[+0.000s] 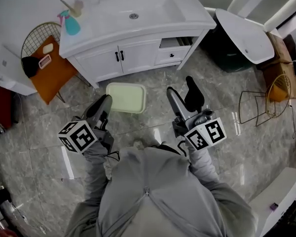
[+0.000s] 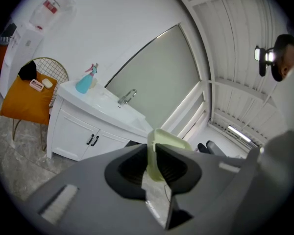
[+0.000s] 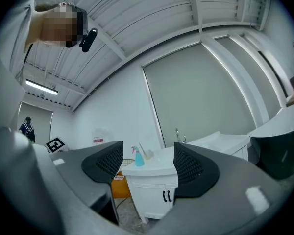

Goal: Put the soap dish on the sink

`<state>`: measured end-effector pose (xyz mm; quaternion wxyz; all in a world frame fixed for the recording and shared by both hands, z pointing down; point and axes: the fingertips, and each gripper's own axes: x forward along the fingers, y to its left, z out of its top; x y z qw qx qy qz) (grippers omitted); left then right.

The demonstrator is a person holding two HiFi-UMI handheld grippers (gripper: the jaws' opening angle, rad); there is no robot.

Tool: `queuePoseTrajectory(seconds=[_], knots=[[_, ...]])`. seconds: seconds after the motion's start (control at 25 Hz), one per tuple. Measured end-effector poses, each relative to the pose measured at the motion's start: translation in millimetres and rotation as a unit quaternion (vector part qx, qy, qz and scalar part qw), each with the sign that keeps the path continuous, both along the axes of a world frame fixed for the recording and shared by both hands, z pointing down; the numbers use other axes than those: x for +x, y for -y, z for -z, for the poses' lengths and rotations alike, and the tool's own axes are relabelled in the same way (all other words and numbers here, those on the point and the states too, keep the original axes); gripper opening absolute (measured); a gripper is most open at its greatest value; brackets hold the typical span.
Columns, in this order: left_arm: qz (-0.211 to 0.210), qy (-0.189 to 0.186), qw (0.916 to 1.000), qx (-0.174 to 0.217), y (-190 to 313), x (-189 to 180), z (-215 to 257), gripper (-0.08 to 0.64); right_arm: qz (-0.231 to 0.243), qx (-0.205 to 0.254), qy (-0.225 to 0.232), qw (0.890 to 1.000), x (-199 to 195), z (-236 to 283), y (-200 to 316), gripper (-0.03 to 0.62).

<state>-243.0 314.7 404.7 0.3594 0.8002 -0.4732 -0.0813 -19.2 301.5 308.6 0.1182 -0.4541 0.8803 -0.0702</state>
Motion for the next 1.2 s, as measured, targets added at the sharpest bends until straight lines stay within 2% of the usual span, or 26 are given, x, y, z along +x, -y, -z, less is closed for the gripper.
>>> queuePoseTrajectory(seconds=[0.24,0.52,1.2], knots=[[-0.016,0.002,0.9999,-0.001,27.4,-8.4,-0.1,0.114,-0.028,-0.006,-0.001,1.0,-0.5,-3.0,17.9,0.302],[-0.03,0.005,0.9995,-0.001,74.1,9.3,-2.5,0.114,-0.046,-0.008,0.0,0.999,17.5,-5.4,59.8,0.302],[-0.005,0.015,0.9998,0.011,244.7,94.2,14.5,0.114,-0.003,-0.009,0.016,1.0,94.1,-0.9,234.3,0.302]])
